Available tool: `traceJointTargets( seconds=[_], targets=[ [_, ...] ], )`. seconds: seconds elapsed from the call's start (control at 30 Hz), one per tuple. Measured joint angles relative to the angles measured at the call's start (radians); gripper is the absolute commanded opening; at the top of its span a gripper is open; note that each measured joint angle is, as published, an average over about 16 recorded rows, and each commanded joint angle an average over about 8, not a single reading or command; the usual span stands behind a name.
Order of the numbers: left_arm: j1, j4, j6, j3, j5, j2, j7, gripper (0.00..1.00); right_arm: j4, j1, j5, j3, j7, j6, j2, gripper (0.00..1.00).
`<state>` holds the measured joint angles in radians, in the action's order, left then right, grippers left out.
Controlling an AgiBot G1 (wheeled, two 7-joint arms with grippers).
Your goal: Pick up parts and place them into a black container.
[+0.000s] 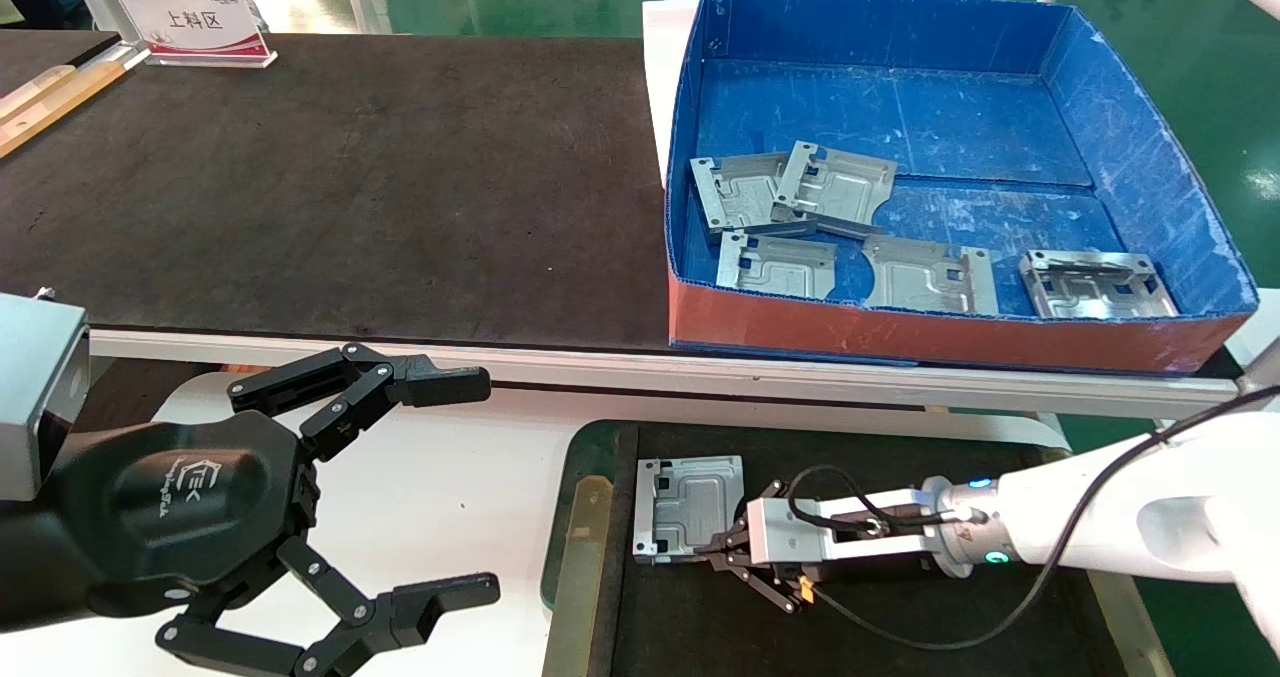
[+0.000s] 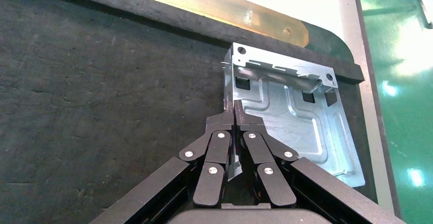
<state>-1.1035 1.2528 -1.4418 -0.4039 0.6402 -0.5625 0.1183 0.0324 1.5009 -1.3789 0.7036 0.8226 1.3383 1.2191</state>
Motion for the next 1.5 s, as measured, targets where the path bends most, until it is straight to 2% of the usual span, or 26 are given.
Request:
traceJointTargets(
  seconds=[0.03,0.47,0.97,1.2,1.5],
  targets=[
    [0.000,0.000,0.000,0.000,0.000,0.000,0.000,1.00,-0.002,0.001,-0.001,0.001,0.002,0.000,0.001,1.00],
    [0.000,0.000,0.000,0.000,0.000,0.000,0.000,1.00,-0.014,0.024,0.006,-0.004,0.013,0.036,-0.008,1.00],
    [0.000,0.000,0.000,0.000,0.000,0.000,0.000,1.00,0.033,0.092,0.063,-0.032,-0.011,0.233,-0.097,1.00],
    [0.000,0.000,0.000,0.000,0.000,0.000,0.000,1.00,0.196,0.100,0.178,-0.039,-0.103,0.269,-0.196,1.00],
    [0.000,0.000,0.000,0.000,0.000,0.000,0.000,1.00,0.538,0.074,0.448,-0.001,-0.324,0.266,-0.386,1.00]
  ],
)
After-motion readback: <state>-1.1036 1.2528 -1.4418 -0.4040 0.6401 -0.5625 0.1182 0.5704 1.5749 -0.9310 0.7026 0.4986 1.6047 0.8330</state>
